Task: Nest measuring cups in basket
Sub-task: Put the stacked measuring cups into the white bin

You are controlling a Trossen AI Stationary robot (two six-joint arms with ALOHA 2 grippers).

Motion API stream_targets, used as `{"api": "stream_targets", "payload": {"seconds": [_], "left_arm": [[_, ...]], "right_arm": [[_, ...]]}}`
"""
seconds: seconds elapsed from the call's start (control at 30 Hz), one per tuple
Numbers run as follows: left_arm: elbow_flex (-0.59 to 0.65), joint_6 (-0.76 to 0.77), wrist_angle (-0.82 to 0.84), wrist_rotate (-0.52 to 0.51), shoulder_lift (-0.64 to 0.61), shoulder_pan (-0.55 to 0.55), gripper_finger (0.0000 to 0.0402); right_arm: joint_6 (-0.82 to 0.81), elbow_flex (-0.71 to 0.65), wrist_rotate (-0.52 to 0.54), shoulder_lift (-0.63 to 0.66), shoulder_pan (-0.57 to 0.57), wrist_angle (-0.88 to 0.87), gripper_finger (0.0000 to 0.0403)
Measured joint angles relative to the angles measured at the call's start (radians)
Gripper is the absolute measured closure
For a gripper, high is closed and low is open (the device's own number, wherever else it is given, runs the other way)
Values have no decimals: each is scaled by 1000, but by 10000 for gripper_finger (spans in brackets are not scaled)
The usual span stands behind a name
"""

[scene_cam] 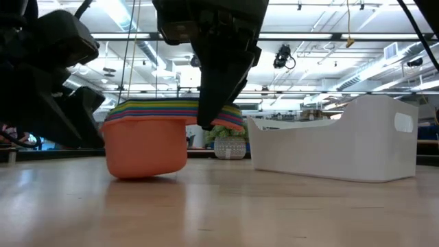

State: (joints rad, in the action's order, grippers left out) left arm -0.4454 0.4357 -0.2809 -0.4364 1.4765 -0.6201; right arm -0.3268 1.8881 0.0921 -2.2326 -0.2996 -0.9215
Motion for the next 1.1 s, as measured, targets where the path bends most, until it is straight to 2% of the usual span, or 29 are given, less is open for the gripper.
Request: {"api": "stream_targets", "payload": {"seconds": [0.33,0.43,0.53,0.63,0.73,0.83,1.1], "left_arm": [[0,-36,-146,-12,95,6,210],[0,-30,-145,-13,95,18,177],[0,-28,-139,-9,95,34,129],[0,-33,-141,44,95,39,86],[0,-61,-156,33,96,37,61],[1,-74,-180,26,101,37,54],[3,-108,-373,46,262,54,54]], "right_arm": [[-70,-2,19,0,-18,9,227],[-96,-2,19,0,-26,16,227],[-98,-2,19,0,-29,30,227],[-105,-2,20,-5,-29,44,227],[-103,-2,20,-6,-29,61,227],[-98,-2,24,-6,-29,75,227],[-89,-21,23,-7,-30,88,227]]}}
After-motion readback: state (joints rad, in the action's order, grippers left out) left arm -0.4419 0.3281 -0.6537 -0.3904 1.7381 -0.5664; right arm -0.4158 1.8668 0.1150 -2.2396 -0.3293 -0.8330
